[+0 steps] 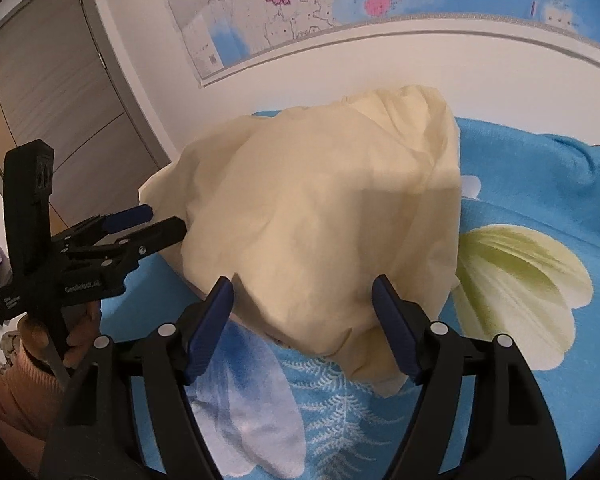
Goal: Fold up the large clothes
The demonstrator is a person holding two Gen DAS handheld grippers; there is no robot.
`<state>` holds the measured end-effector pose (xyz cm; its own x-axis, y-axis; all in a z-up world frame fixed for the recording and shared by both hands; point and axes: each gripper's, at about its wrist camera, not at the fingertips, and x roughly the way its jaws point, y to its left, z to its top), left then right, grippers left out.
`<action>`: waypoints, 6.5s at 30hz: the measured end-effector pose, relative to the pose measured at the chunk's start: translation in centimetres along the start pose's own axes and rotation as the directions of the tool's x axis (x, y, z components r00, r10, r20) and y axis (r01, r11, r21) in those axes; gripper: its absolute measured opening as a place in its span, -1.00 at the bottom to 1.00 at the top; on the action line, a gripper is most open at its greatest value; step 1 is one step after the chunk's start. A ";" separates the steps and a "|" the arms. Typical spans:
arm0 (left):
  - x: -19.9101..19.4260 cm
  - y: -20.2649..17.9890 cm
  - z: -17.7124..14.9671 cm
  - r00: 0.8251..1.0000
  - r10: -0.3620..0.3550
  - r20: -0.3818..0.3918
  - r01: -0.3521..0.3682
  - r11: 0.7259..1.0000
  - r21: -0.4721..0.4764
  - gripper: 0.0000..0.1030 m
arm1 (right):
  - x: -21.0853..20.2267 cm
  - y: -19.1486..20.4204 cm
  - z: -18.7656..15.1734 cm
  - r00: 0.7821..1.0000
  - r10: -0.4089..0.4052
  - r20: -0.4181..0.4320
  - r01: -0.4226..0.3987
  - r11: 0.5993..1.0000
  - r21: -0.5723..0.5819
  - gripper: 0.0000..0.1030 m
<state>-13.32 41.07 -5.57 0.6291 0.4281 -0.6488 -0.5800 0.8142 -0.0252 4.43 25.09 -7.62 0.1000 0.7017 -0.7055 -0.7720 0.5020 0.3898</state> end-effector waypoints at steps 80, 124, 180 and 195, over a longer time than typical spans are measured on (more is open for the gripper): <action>-10.8 -5.0 -7.4 0.990 0.131 0.060 -0.127 0.989 -0.069 0.87 | -8.7 6.5 -7.5 0.984 -0.072 0.166 0.088 0.992 -0.091 0.89; -10.8 -5.7 -7.9 0.991 0.125 0.054 -0.122 0.991 -0.059 0.87 | -9.1 6.3 -8.2 0.984 -0.075 0.164 0.088 0.994 -0.070 0.89; -10.3 -6.1 -8.2 0.992 0.119 0.040 -0.117 0.992 -0.057 0.86 | -9.2 6.3 -8.1 0.983 -0.077 0.165 0.088 0.994 -0.059 0.89; -10.1 -6.2 -8.1 0.993 0.117 0.035 -0.115 0.992 -0.056 0.87 | -9.1 6.2 -8.1 0.984 -0.076 0.162 0.086 0.995 -0.056 0.89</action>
<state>-20.30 28.52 -5.00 0.5748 0.5336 -0.6203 -0.6765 0.7364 0.0066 -6.37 17.72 -3.63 0.2589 0.7344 -0.6274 -0.7945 0.5313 0.2941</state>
